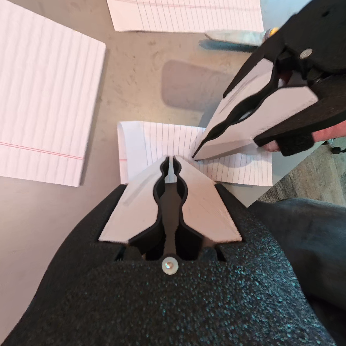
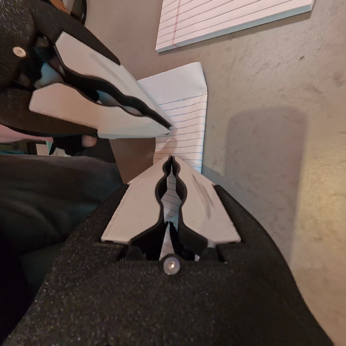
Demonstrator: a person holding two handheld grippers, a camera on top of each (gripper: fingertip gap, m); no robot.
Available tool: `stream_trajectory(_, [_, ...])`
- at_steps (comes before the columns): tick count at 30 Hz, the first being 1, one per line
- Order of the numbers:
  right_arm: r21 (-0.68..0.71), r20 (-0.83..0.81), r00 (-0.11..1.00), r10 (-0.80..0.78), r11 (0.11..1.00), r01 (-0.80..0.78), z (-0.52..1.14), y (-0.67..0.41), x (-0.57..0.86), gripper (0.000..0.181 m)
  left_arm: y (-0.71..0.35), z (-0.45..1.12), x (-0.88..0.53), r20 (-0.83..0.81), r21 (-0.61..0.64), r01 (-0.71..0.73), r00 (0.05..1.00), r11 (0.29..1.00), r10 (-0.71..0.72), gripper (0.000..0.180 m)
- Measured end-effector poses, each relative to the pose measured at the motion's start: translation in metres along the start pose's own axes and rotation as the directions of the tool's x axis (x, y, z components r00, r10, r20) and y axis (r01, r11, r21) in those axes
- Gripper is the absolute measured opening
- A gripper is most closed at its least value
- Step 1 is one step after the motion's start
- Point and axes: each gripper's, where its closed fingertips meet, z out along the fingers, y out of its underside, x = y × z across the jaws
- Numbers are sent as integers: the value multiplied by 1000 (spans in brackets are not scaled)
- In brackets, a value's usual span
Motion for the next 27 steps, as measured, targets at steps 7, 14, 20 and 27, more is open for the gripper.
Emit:
stream_trajectory(7, [-2, 10, 1000, 8, 1000, -8, 0, 0, 0, 0, -26, 5, -12, 7, 9, -43, 999, 999, 43, 3])
stream_trajectory(14, [2, 18, 1000, 17, 1000, -17, 0, 0, 0, 0, -26, 12, -25, -33, 21, 42, 999, 999, -41, 0])
stream_trajectory(20, [7, 36, 999, 30, 1000, -30, 0, 0, 0, 0, -31, 5, -49, -45, 75, 180, 983, 981, -177, 0])
stream_trajectory(27, [6, 46, 998, 34, 999, -34, 0, 0, 0, 0, -43, -9, -24, -145, 108, 71, 988, 992, -55, 2])
